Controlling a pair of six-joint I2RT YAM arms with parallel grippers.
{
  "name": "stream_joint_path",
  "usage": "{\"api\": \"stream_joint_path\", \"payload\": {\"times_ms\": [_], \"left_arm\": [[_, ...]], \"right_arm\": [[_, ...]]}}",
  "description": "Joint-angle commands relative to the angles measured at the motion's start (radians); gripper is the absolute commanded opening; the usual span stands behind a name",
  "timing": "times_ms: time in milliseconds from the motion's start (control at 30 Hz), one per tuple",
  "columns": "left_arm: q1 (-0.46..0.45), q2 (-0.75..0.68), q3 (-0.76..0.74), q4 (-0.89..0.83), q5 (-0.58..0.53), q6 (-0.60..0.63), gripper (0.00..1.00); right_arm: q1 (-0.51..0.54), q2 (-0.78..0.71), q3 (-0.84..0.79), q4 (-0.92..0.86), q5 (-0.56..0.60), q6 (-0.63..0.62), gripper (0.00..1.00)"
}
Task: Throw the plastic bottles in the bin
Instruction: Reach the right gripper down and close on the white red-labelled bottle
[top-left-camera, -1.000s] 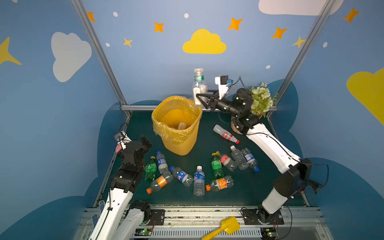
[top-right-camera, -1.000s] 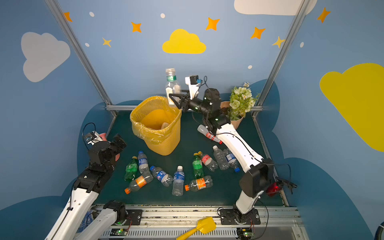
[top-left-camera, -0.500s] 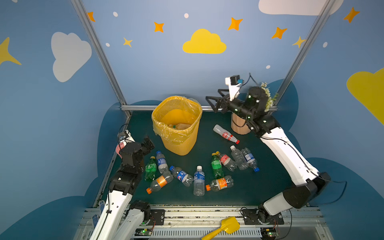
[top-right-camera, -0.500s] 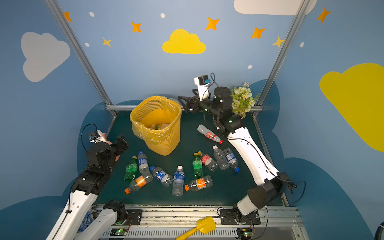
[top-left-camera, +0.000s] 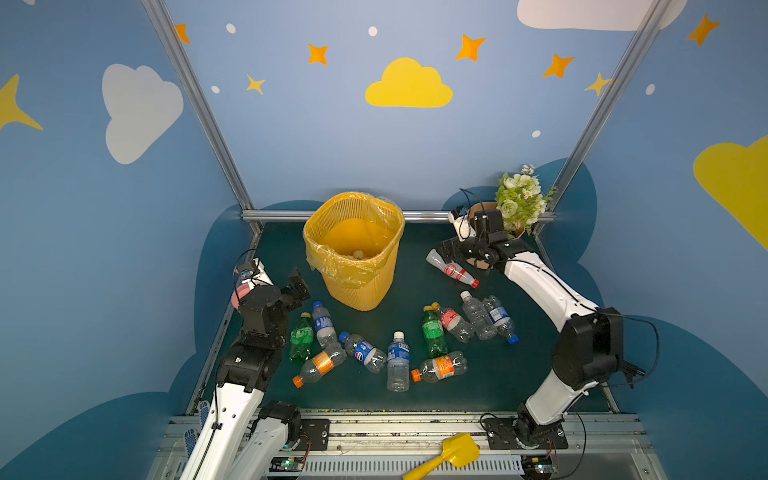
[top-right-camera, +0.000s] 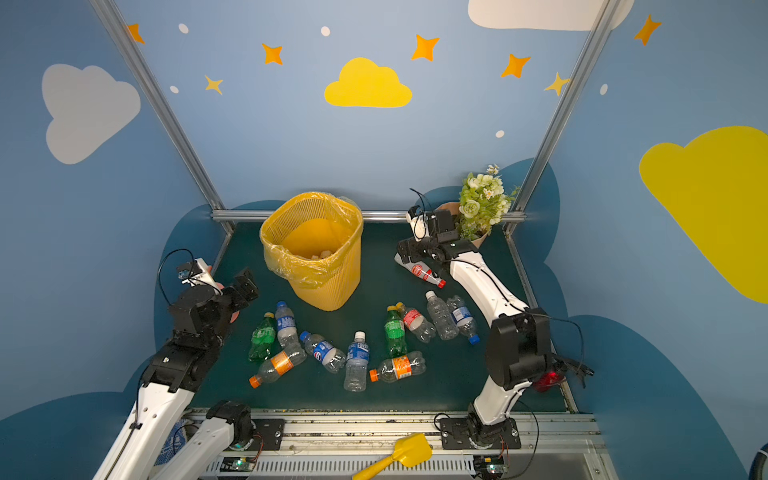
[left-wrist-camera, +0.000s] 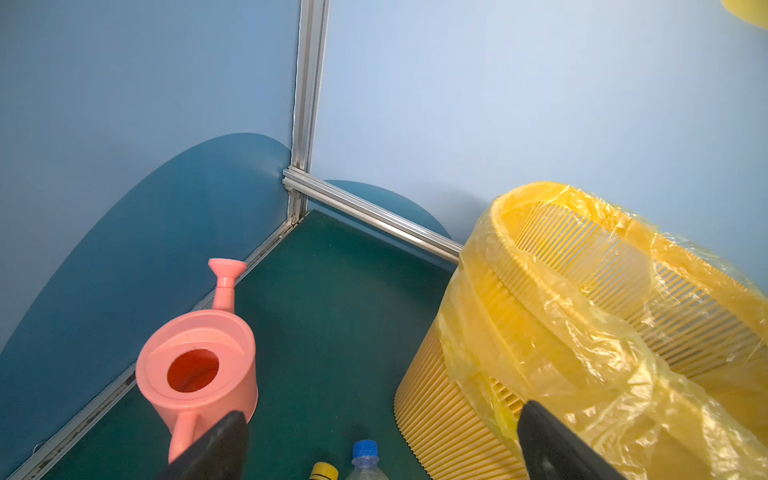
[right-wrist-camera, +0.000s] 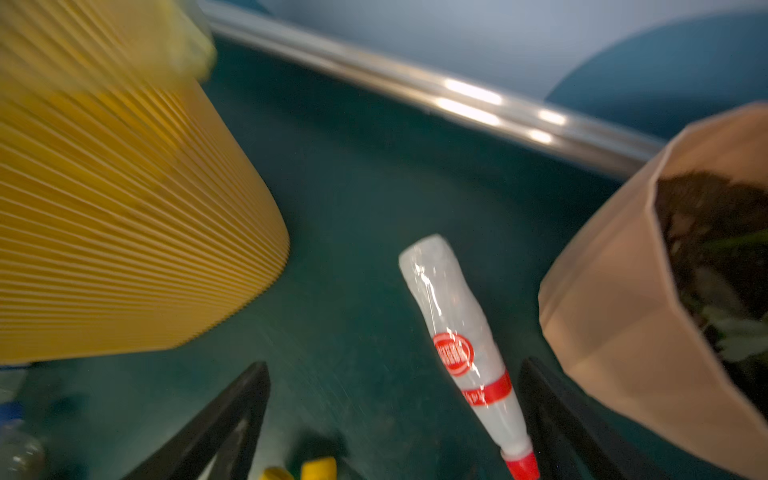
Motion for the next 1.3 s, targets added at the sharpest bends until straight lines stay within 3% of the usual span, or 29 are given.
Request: {"api": "stream_joint_path", "payload": {"times_ms": [0, 400, 733, 1267], "left_arm": [[0.003, 0.005, 0.0, 0.009, 0.009, -0.001, 1.0], [0.003, 0.035, -0.004, 0.01, 0.011, -0.002, 1.0], [0.003, 0.05, -0.005, 0.017, 0.009, 0.0, 1.0], [0.003, 0.042, -0.012, 0.001, 0.001, -0.003, 1.0]], "right_arm": [[-0.011, 0.032, 0.026, -0.055, 0.057, -0.061, 0.92], [-0.03, 0.267, 0.167, -0.186, 0.118, -0.134, 0.92], [-0.036, 0.369, 0.257, -0.263, 0.099, -0.191, 0.89], [-0.04, 0.534, 0.398, -0.323, 0.063, -0.187, 0.81]]}}
